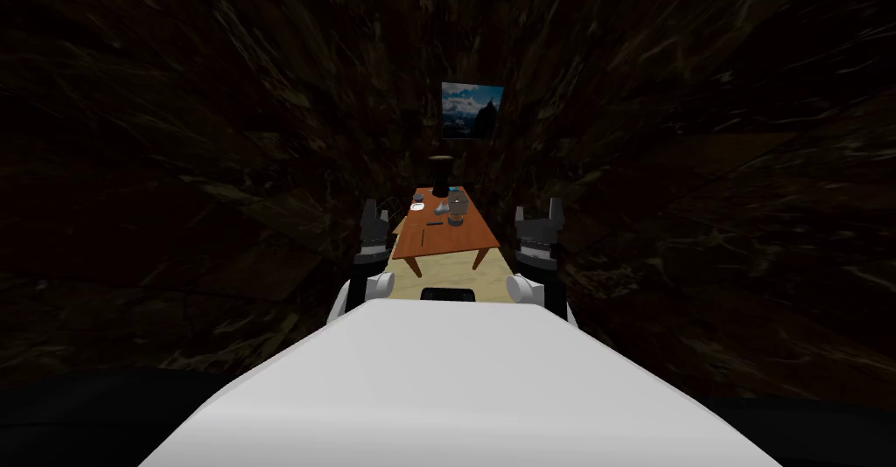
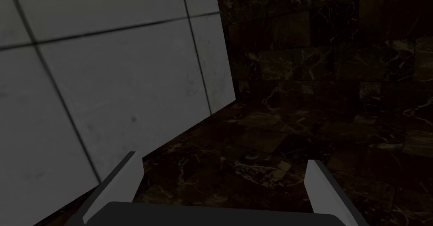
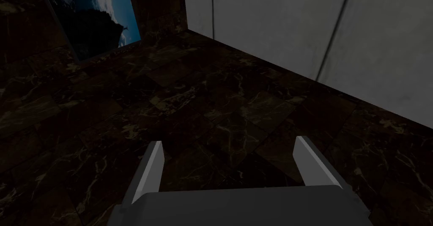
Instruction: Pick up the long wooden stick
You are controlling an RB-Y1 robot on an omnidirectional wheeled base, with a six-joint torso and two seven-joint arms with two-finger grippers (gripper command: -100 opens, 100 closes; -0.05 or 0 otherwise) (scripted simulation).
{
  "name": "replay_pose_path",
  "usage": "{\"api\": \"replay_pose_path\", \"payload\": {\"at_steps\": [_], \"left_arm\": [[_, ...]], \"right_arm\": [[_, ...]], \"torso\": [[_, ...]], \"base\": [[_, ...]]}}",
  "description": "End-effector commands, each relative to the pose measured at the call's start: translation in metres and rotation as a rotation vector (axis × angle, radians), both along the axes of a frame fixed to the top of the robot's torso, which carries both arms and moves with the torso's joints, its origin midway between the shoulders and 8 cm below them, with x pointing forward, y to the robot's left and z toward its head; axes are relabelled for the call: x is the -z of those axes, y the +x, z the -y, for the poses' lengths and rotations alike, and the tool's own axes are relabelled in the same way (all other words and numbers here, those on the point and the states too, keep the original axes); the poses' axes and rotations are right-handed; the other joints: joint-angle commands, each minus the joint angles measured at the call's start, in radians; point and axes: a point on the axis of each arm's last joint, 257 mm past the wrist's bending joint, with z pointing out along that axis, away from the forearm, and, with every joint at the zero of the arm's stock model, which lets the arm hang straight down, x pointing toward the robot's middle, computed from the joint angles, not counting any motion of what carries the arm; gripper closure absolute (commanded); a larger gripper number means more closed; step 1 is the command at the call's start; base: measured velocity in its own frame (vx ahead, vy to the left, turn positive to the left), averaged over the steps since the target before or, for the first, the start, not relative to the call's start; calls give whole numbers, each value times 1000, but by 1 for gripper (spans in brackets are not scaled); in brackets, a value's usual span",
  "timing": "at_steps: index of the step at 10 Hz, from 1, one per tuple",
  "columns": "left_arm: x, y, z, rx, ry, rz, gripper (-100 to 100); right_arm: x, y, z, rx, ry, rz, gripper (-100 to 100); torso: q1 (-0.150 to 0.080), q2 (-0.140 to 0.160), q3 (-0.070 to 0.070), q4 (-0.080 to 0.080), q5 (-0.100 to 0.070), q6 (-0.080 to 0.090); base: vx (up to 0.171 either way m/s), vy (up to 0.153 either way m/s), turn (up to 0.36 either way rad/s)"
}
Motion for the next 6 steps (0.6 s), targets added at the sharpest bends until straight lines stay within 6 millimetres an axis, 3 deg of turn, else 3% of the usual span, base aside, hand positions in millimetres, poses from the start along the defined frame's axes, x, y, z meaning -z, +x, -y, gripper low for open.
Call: {"api": "replay_pose_path", "payload": {"at_steps": [1, 6], "left_arm": [[5, 3, 1, 9, 29, -17, -100], [41, 28, -10, 6, 141, -134, -100]], "right_arm": [[0, 0, 0, 0, 0, 0, 0], [0, 0, 0, 0, 0, 0, 0]], "torso": [[0, 0, 0, 0, 0, 0], [3, 2, 1, 0, 1, 0]], "base": [[-5, 7, -45], [-25, 37, -129]]}}
